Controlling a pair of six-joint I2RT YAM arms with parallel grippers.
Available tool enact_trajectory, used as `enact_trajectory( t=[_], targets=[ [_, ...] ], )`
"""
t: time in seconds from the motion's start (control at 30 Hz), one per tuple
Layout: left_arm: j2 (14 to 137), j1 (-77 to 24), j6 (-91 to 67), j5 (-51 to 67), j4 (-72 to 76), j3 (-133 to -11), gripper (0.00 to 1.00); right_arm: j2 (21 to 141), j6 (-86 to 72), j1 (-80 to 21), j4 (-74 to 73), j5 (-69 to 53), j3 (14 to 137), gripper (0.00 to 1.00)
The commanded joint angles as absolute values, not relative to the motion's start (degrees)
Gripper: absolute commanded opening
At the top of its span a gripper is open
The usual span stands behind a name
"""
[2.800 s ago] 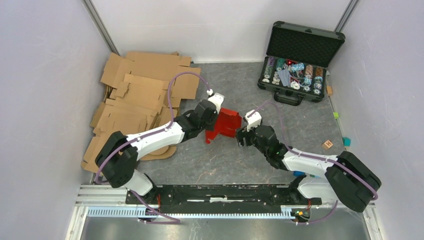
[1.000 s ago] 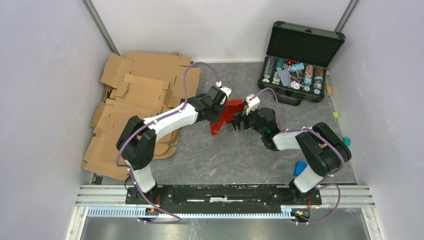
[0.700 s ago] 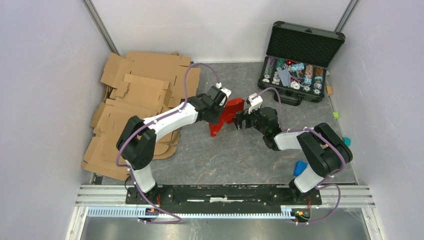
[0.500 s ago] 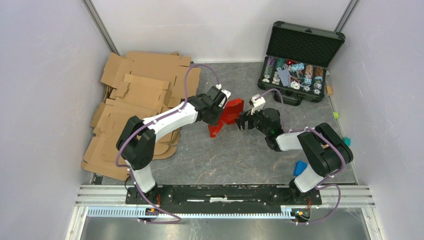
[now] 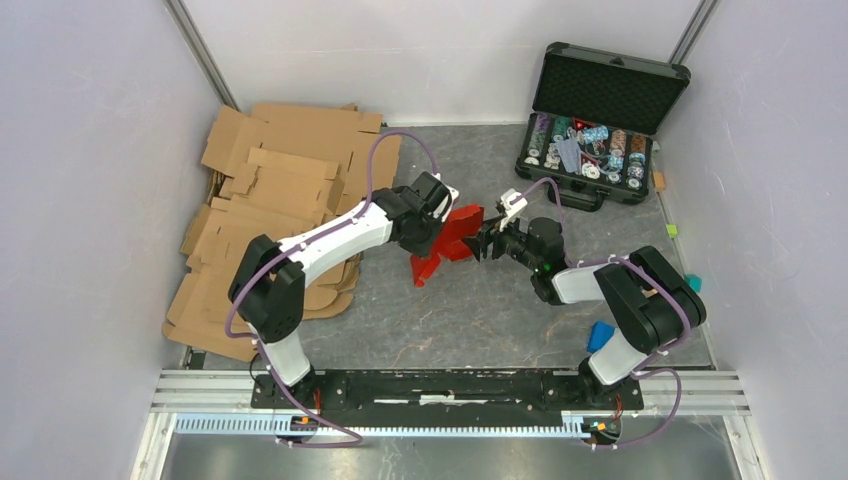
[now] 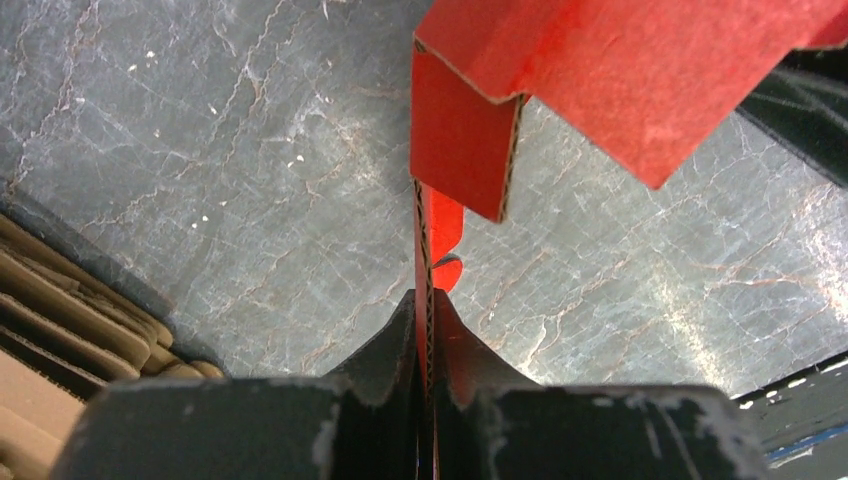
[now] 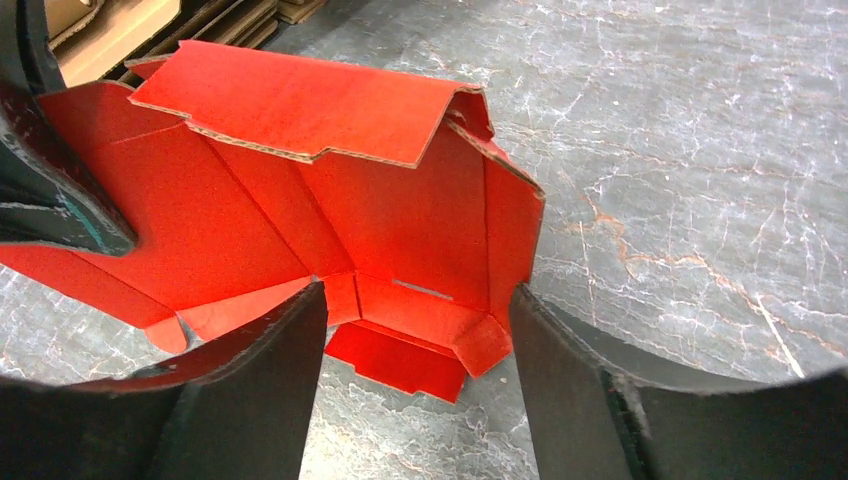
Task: Fold the paper box
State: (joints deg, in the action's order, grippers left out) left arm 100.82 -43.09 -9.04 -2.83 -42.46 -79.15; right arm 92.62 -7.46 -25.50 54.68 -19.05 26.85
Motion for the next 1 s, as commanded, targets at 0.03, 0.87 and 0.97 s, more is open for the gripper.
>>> enact_trajectory(
  t=[0.03, 0.87, 0.97],
  targets=[
    [97.82, -43.07, -8.81, -2.49, -45.16, -80.43, 0.10, 92.95, -7.09, -25.51, 58.49, -21.47, 26.82, 0.66],
    [99.76, -43.46, -8.00, -6.38, -46.01, -81.48, 0.10, 98.55, -3.90, -25.09, 54.04, -15.51, 32.94, 0.73],
    [99.80, -43.51, -7.86, -6.61, -45.36, -81.39, 0.10, 99.52, -3.91, -25.13, 54.50, -17.74, 33.83, 0.66]
  ],
)
